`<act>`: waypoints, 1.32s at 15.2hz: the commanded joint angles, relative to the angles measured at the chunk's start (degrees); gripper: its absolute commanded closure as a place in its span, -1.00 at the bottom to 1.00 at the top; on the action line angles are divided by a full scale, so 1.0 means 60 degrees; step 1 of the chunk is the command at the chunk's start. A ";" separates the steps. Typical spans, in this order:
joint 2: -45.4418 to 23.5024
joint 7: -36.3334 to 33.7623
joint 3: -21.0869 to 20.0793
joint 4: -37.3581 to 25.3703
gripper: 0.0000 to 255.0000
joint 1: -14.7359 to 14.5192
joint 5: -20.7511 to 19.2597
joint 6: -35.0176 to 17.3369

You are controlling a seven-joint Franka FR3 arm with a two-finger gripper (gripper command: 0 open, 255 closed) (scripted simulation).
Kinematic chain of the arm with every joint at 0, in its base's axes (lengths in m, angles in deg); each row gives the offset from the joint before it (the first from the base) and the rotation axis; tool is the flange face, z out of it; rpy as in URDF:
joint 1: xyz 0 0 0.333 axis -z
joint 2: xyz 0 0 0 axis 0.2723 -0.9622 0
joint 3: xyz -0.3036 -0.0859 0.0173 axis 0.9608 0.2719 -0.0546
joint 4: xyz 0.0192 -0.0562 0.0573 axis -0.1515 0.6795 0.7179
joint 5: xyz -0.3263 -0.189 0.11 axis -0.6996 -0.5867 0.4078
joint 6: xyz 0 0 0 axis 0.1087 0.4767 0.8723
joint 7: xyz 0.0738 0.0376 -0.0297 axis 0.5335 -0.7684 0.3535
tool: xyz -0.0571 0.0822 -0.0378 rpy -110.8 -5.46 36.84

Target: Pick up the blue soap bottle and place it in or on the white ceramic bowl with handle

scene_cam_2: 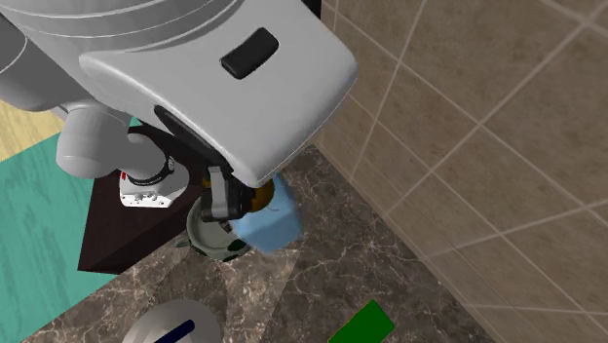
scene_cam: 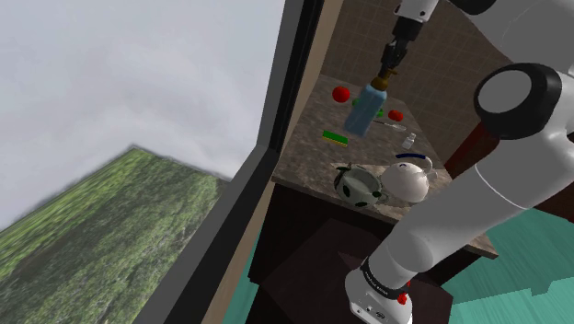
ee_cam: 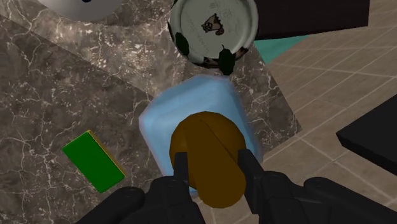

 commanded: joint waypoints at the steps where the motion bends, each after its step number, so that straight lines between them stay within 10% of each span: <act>1: 0.0561 -0.0135 -0.0165 0.0197 1.00 -0.0015 -0.0245 0.0306; 12: 0.2748 -0.0556 -0.1105 -0.0025 1.00 0.0158 -0.0993 0.2615; 20: 0.3687 -0.0819 -0.1256 0.1973 1.00 0.0286 -0.1143 0.1538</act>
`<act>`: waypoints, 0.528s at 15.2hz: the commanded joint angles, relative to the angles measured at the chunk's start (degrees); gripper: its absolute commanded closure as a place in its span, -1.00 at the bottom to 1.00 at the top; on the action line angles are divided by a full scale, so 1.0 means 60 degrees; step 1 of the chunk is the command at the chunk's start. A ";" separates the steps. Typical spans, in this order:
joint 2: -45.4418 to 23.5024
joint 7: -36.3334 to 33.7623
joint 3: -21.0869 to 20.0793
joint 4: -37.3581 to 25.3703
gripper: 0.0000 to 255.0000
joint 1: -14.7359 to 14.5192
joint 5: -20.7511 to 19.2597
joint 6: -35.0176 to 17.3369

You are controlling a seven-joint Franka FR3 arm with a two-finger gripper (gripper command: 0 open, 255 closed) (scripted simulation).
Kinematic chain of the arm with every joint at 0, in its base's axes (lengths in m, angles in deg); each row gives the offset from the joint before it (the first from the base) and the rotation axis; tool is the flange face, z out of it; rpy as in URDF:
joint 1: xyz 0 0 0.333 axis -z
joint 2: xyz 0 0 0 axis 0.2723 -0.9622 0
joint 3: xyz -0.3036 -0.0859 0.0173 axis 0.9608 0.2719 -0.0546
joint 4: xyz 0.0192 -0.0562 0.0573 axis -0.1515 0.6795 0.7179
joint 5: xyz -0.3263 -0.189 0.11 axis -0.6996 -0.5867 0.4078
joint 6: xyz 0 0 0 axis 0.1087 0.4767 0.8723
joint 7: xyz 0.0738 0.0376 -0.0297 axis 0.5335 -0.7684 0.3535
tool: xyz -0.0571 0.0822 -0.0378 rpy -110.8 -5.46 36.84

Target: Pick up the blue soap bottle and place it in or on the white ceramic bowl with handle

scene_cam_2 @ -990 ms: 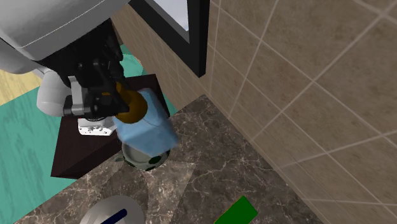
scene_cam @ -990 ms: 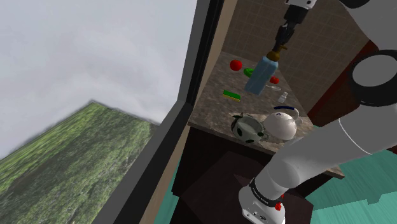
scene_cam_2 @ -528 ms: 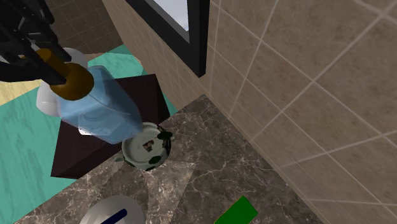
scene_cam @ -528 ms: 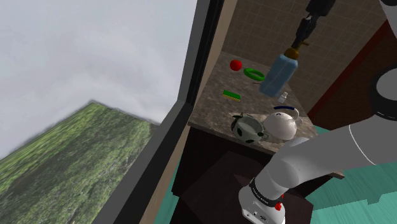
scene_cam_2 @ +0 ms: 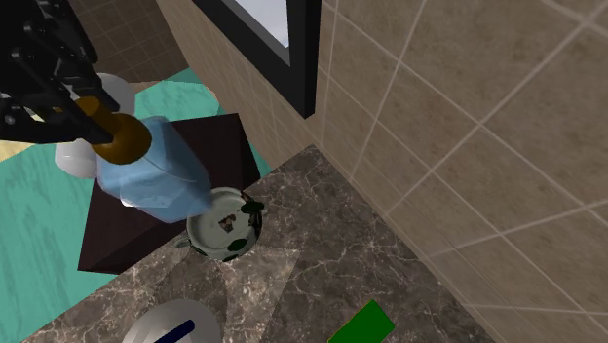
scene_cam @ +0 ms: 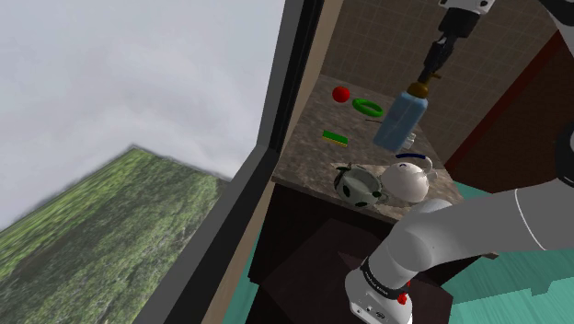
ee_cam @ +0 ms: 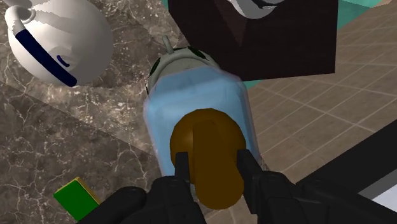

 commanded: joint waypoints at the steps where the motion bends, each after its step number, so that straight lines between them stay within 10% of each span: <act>1: 0.0209 -0.0056 -0.0022 0.0468 1.00 0.0030 -0.0033 -0.0268; 8: 0.0851 -0.0206 -0.0046 0.1951 1.00 0.0134 -0.0152 -0.1118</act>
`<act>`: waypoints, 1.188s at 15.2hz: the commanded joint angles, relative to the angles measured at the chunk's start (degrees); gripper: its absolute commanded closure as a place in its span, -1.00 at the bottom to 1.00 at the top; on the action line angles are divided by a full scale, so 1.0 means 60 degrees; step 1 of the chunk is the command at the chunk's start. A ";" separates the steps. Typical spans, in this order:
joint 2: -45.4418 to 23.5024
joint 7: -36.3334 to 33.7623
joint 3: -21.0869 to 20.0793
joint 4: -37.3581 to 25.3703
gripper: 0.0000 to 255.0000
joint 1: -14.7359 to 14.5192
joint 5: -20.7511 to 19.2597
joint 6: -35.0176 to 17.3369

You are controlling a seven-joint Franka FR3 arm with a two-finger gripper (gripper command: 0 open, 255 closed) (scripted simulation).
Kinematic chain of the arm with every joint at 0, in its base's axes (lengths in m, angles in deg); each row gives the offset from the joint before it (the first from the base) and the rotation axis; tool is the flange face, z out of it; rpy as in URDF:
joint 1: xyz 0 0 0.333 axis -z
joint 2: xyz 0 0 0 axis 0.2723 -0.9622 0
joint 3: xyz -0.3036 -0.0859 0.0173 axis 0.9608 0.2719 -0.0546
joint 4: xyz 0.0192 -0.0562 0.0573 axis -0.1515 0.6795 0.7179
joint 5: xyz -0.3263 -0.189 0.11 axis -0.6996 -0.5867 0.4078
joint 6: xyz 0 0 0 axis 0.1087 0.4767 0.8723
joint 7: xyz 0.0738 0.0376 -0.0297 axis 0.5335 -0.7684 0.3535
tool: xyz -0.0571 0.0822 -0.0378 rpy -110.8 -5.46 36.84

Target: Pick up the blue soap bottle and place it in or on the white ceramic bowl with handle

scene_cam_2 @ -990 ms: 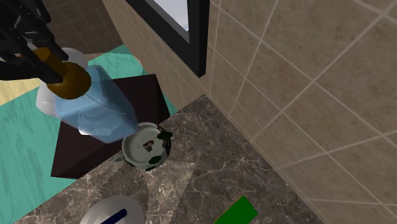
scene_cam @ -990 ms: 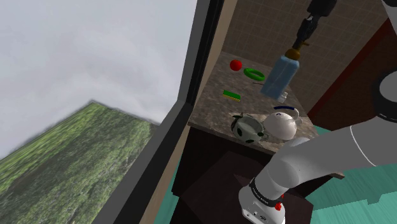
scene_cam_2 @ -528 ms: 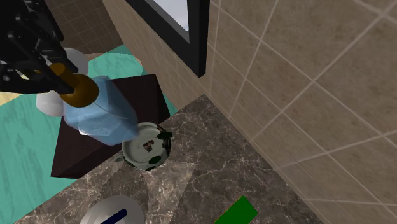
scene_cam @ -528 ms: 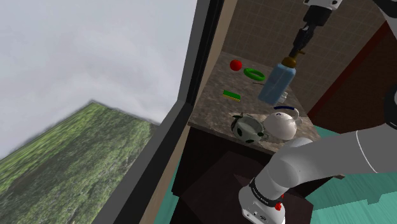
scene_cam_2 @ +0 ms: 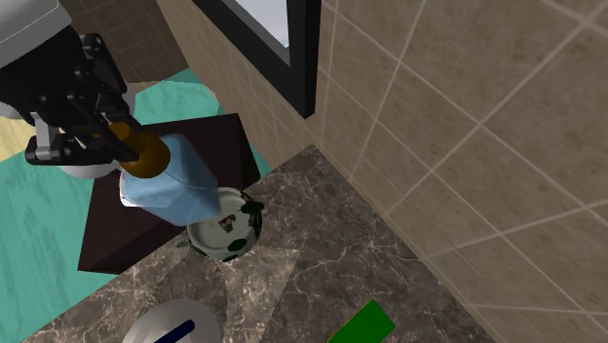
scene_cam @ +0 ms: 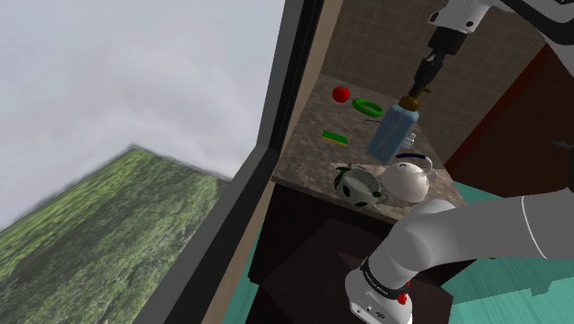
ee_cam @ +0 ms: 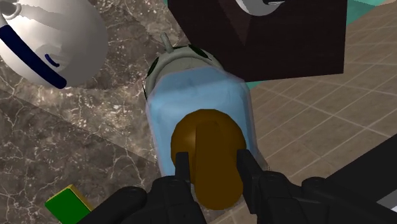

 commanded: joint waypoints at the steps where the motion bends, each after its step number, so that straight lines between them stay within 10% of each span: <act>1: 0.0213 -0.0018 0.0009 0.0441 1.00 0.0041 -0.0055 -0.0240; 18: 0.1344 -0.0242 0.0187 0.3530 1.00 0.0287 -0.0392 -0.2216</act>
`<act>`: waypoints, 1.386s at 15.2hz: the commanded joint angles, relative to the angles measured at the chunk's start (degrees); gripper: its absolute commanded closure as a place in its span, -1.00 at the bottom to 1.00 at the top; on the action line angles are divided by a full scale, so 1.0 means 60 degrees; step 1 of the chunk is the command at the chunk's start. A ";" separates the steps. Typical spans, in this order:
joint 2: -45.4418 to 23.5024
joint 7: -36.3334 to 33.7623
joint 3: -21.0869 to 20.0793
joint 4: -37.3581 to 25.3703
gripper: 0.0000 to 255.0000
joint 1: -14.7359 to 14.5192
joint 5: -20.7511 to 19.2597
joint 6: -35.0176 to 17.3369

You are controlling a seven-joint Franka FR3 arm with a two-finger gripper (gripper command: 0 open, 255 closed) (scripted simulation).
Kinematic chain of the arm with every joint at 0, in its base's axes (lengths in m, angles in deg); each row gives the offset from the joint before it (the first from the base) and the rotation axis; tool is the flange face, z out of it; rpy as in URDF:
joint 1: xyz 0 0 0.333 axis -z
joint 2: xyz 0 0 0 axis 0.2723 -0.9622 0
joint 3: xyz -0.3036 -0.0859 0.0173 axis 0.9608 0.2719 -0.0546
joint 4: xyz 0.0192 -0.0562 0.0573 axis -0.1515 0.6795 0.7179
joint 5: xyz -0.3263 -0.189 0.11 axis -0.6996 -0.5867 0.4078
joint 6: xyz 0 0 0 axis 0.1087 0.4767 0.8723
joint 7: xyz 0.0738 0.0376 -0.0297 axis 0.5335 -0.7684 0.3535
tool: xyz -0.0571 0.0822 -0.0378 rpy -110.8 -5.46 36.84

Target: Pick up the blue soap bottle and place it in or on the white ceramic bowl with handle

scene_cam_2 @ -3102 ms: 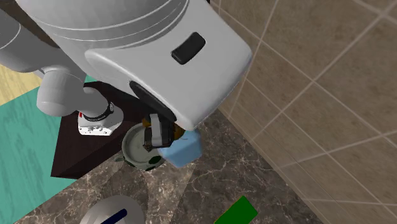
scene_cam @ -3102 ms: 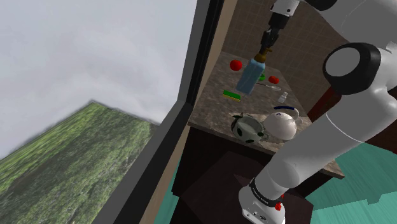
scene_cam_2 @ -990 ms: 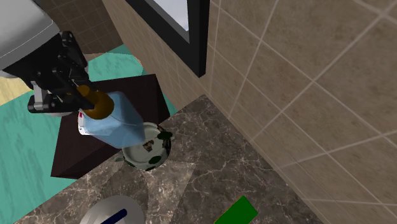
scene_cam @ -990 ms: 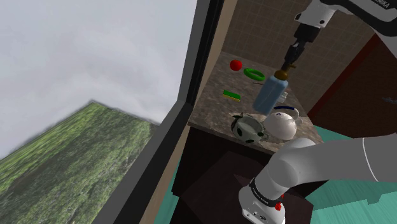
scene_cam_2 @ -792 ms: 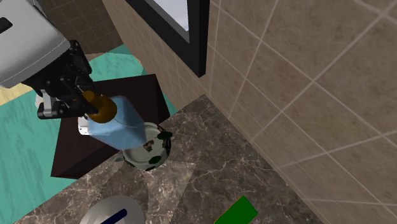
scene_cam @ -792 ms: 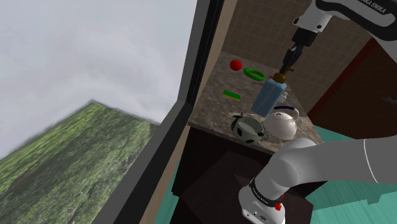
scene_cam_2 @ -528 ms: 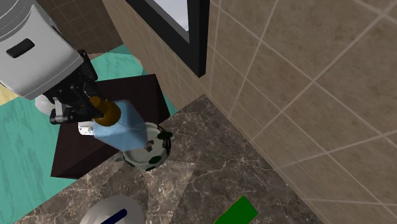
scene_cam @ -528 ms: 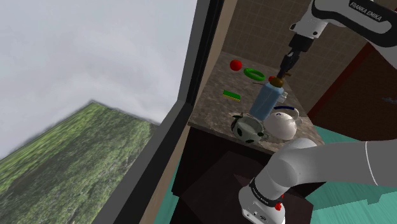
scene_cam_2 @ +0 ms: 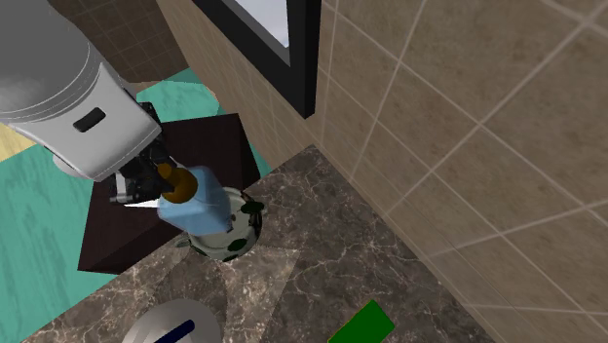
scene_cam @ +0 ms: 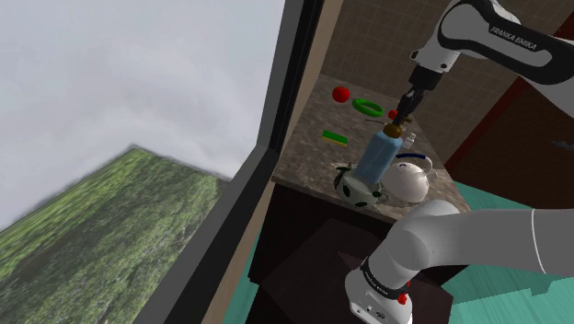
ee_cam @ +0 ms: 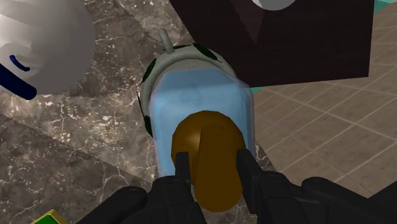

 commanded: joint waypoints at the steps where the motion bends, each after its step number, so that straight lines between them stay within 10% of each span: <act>1: 0.0089 -0.0028 -0.0002 0.0204 1.00 0.0019 -0.0018 -0.0123; 8: 0.0088 -0.0028 -0.0002 0.0203 1.00 0.0019 -0.0019 -0.0122; 9: 0.0088 -0.0028 -0.0002 0.0203 -1.00 0.0019 -0.0019 -0.0122; 21: -0.0485 0.0100 -0.0105 -0.1418 -1.00 -0.0117 0.0165 0.0930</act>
